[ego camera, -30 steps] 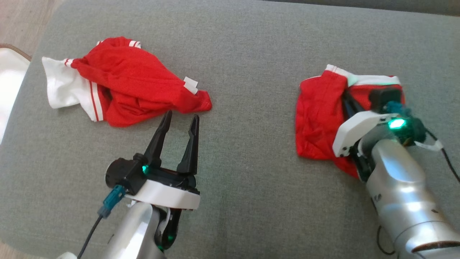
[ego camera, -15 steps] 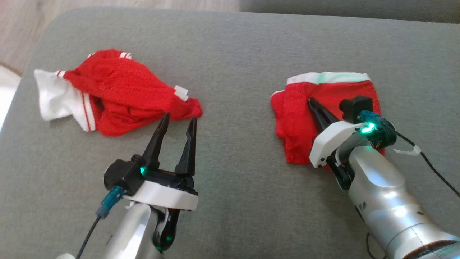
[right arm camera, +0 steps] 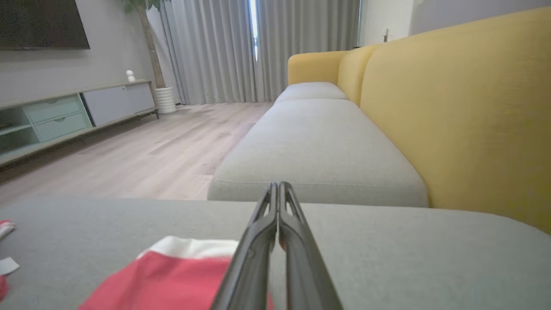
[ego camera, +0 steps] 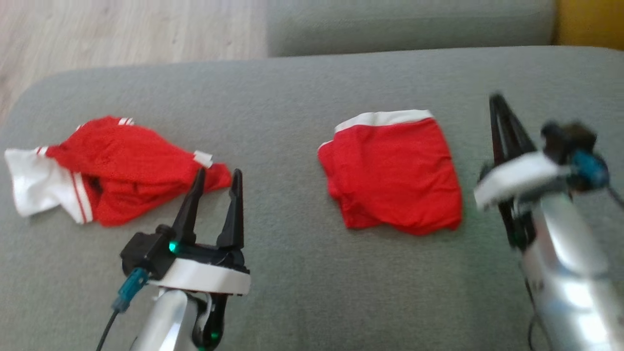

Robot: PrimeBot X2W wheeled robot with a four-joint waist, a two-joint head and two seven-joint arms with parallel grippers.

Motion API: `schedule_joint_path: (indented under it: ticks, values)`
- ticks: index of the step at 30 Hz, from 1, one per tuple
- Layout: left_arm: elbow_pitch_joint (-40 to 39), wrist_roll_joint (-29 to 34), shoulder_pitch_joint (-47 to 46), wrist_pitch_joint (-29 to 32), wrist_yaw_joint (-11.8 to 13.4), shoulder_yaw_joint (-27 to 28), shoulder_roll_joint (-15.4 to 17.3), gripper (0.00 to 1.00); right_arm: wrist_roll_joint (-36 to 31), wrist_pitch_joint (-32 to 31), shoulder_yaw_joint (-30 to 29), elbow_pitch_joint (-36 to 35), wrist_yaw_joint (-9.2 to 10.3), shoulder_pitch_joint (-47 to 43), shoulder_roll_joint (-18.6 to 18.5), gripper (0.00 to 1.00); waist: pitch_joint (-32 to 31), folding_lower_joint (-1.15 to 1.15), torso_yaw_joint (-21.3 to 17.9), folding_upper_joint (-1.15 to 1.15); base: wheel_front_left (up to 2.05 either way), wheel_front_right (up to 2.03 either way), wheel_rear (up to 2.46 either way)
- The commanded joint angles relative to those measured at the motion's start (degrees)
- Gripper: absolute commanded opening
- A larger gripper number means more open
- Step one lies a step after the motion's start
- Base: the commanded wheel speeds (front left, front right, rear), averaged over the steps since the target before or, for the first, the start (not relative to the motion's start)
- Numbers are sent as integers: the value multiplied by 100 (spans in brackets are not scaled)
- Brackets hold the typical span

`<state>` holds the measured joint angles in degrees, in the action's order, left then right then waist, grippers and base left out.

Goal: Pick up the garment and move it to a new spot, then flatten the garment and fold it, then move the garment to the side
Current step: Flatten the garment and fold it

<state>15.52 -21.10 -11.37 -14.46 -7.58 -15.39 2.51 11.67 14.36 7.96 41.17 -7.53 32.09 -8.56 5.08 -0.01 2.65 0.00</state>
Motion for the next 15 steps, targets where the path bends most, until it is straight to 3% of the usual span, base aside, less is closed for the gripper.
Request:
schedule_joint_path:
  ticks: [1, 7, 8, 9, 10, 11, 15]
  values:
    - [-213, 64, -104, -54, 11, 239, 37, 100, -190, 62, 11, -356, 4, -216, 30, 0, -162, 1, -184, 0, 0, 0, 0]
    - [-223, 115, 81, -54, 11, 365, 37, 100, -559, 62, -572, -1249, 4, -1173, 288, 0, -297, 1, -381, 0, 0, 0, 0]
    - [-222, 121, 120, -54, 11, 374, 37, 100, -582, 63, -642, -1388, 4, -1326, 351, 18, -320, 1, -407, 0, 0, 0, 0]
    - [-214, 123, 164, -54, 11, 383, 37, 100, -609, 63, -681, -1514, 4, -1481, 408, 70, -343, 1, -430, 0, 0, 0, 0]
    - [-214, 123, 164, -54, 11, 383, 37, 100, -609, 63, -681, -1514, 4, -1481, 408, 70, -343, 1, -430, 0, 0, 0, 0]
    - [-205, 116, 212, -54, 11, 393, 37, 100, -634, 63, -694, -1624, 4, -1635, 456, 100, -365, 1, -449, 0, 0, 0, 0]
    - [-169, 143, 406, -54, 10, 393, 37, 100, -678, 63, -779, -1971, 4, -2147, 552, 100, -426, 1, -489, 0, 0, 0, 0]
